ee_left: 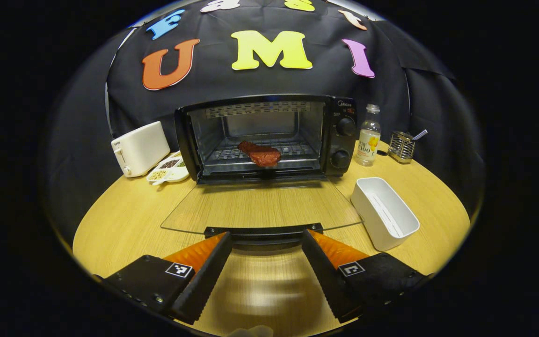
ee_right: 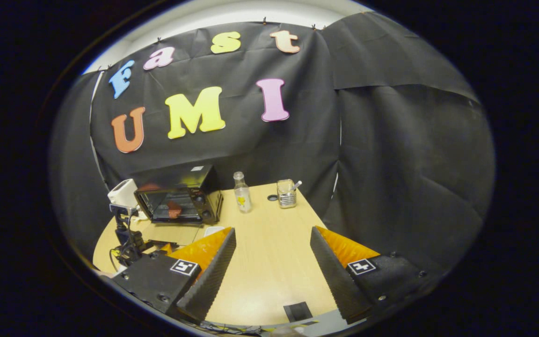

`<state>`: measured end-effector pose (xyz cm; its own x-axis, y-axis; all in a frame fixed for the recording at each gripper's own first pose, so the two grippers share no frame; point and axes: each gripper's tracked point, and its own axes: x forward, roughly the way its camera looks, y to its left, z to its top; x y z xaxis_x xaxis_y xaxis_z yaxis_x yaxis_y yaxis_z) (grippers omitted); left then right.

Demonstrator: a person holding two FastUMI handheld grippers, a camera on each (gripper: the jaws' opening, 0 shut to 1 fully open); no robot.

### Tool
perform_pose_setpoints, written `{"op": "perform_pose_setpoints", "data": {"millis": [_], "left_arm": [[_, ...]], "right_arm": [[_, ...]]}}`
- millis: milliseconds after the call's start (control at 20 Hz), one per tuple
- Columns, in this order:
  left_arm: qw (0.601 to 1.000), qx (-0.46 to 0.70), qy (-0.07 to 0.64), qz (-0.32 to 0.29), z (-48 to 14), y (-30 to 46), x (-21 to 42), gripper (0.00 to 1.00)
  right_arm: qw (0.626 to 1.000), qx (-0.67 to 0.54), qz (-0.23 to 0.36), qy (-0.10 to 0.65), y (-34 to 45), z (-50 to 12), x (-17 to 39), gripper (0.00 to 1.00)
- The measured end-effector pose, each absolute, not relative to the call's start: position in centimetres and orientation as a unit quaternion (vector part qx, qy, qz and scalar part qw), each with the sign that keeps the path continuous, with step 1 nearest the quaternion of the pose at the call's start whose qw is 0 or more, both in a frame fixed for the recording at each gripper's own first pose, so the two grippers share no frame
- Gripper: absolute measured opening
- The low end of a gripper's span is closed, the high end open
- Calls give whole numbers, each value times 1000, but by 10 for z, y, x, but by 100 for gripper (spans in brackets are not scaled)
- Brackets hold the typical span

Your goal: Open the electric oven with the left hand, put the food in, and close the electric oven.

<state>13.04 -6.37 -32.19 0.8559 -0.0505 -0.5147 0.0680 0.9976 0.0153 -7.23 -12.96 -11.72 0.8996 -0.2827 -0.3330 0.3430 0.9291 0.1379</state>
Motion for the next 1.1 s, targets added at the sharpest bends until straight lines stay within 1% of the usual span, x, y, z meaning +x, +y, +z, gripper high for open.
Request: {"op": "perform_pose_setpoints", "data": {"millis": [300, 550, 800, 1100], "left_arm": [[958, 10, 285, -33, -337, -65, 133, 97], [961, 10, 274, -35, -327, -65, 136, 97], [969, 7, 244, -37, -292, -64, 145, 97], [981, 24, 189, -37, -234, -58, 178, 97]], "right_arm": [[968, 103, -158, 168, -126, -123, -68, 100], [966, 108, -167, 165, -129, -123, -70, 100], [967, 115, -166, 158, -128, -121, -67, 100], [966, 127, -168, 147, -130, -114, -65, 100]]}}
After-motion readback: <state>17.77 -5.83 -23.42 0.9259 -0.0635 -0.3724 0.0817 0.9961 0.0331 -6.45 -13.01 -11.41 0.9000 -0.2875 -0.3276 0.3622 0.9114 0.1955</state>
